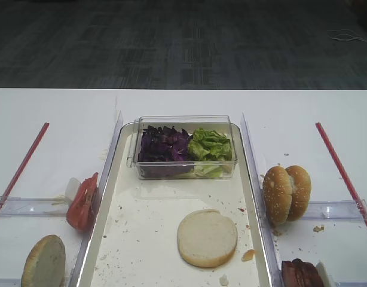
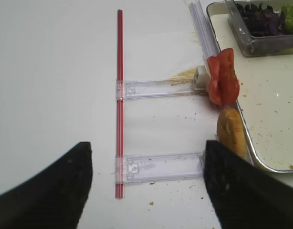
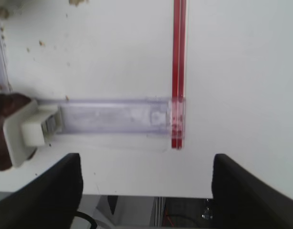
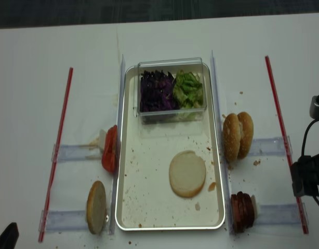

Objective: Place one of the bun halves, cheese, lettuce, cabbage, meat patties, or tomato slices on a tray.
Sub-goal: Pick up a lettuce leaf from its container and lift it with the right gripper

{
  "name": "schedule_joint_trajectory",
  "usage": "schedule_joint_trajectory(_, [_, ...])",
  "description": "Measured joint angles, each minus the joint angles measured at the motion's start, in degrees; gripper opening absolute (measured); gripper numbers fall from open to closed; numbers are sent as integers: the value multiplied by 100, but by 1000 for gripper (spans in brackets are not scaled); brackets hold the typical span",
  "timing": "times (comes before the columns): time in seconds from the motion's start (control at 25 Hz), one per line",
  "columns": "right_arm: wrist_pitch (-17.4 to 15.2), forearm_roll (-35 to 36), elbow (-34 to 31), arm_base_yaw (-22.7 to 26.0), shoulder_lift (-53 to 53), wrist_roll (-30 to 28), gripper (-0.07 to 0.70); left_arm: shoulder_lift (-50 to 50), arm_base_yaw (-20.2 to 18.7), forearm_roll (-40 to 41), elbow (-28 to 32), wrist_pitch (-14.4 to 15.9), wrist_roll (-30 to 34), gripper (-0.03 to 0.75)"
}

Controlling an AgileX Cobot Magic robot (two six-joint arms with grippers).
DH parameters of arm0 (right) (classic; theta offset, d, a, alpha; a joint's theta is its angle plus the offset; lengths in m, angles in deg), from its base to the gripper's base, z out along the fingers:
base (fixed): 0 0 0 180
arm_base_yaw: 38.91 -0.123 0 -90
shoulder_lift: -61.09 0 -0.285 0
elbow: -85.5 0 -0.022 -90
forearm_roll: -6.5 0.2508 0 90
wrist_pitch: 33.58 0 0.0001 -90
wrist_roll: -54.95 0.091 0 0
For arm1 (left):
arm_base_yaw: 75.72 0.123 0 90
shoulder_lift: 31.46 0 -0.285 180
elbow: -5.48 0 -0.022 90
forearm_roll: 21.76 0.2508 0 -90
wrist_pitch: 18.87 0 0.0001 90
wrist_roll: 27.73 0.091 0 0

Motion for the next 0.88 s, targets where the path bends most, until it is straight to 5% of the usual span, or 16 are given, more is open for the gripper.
schedule_joint_trajectory(0.36, [50, -21, 2438, 0, -2429, 0, 589, 0, 0, 0, 0, 0, 0, 491])
schedule_joint_trajectory(0.64, [-338, -155, 4506, 0, -4216, 0, 589, 0, 0, 0, 0, 0, 0, 491])
schedule_joint_trajectory(0.88, [-531, -167, 5493, 0, -5065, 0, 589, 0, 0, 0, 0, 0, 0, 491])
